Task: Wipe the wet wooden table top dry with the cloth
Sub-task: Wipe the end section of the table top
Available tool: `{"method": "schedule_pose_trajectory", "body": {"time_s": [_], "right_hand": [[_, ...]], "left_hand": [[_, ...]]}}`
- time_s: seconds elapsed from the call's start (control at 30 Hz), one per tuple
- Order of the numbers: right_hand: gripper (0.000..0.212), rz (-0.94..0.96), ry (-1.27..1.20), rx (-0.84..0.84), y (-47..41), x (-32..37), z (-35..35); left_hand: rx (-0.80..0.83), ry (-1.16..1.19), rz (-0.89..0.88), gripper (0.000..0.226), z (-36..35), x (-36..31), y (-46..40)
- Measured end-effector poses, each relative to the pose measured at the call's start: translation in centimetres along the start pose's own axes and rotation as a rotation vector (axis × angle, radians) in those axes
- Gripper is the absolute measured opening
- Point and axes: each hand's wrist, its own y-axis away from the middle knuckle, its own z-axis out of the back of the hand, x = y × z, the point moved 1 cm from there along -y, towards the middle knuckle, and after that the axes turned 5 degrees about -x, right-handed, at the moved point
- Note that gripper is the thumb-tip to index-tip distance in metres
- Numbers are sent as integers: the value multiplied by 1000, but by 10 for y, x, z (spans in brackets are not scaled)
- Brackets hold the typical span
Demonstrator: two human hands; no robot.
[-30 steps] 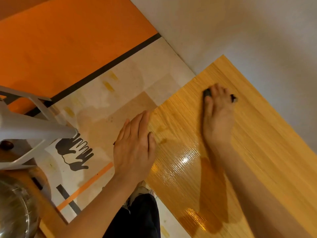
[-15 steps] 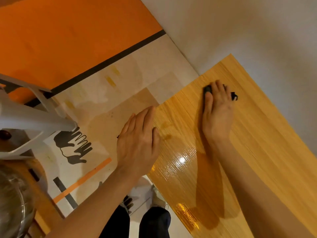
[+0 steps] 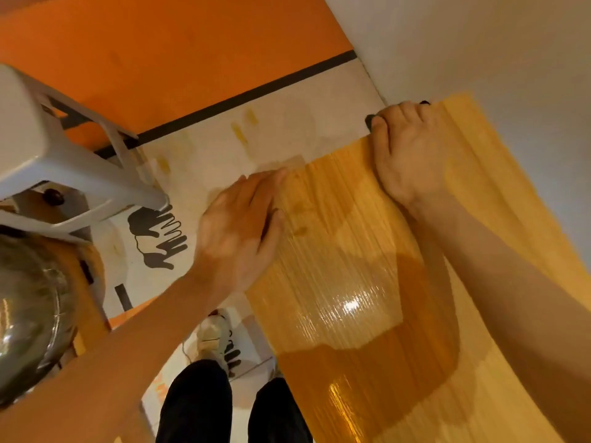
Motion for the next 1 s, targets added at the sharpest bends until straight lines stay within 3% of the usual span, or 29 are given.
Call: {"method": "schedule_pose_trajectory", "body": {"time_s": [0.13,0.23,0.37,0.47,0.63,0.77,0.9,1.0], "right_hand": [[49,332,11,43,16,55,-9],[47,454,-133,197,6,40,0],[54,247,-78,153,-24,-31,18],[49,129,27,108,-26,-22,13],[46,395,-67,61,31,80,-9],[45,501,-134,130,18,44,5],[56,160,-131,83,0,-26,13],[56,-39,-102,-4,7,-13,3]], "left_hand": [[37,12,43,53,3,-2,-2],[70,-9,16,54,4,-1,-2],[91,-23,20,56,7,-3,-1],[75,-8,18,55,7,-3,-1],[-12,47,-12,51,5,-3,4],[-104,153,73,51,8,-6,14],[-218,394,407,59,11,-24,62],[-252,565,616,64,4,-51,111]]}}
